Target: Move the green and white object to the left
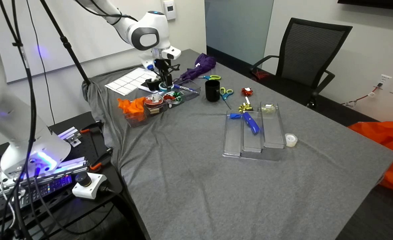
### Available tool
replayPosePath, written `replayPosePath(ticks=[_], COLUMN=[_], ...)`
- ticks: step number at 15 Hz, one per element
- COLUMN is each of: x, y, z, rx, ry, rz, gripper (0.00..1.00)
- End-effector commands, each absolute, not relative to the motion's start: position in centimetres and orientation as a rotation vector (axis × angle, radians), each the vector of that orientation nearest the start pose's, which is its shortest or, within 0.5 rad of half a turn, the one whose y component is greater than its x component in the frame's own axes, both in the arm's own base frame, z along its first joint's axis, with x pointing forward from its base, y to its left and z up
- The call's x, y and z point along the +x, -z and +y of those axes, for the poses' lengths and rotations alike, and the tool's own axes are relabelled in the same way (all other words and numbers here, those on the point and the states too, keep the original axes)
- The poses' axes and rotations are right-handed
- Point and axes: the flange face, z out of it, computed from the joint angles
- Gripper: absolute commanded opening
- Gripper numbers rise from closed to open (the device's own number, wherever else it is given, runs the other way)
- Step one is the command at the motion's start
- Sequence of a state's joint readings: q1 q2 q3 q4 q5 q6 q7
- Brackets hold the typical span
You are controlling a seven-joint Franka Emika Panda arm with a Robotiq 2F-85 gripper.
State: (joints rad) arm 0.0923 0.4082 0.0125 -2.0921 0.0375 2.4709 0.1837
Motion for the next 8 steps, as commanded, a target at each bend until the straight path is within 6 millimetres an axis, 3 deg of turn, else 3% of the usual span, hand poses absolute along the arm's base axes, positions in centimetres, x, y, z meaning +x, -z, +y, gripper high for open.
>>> replayPosePath(ticks=[1, 6, 7, 8], x=[59.3, 59.8, 59.7, 59.5], y=[-21.0, -19.2, -19.1, -18.9], z=[6.9, 8.9, 9.2, 9.4], rx=[-3.128, -3.103, -3.097, -3.099], ry=[-0.081, -0.089, -0.095, -0.106], rz=[0.137, 0.057, 0.035, 0.018], gripper=[0.61, 0.61, 0.76, 0.97])
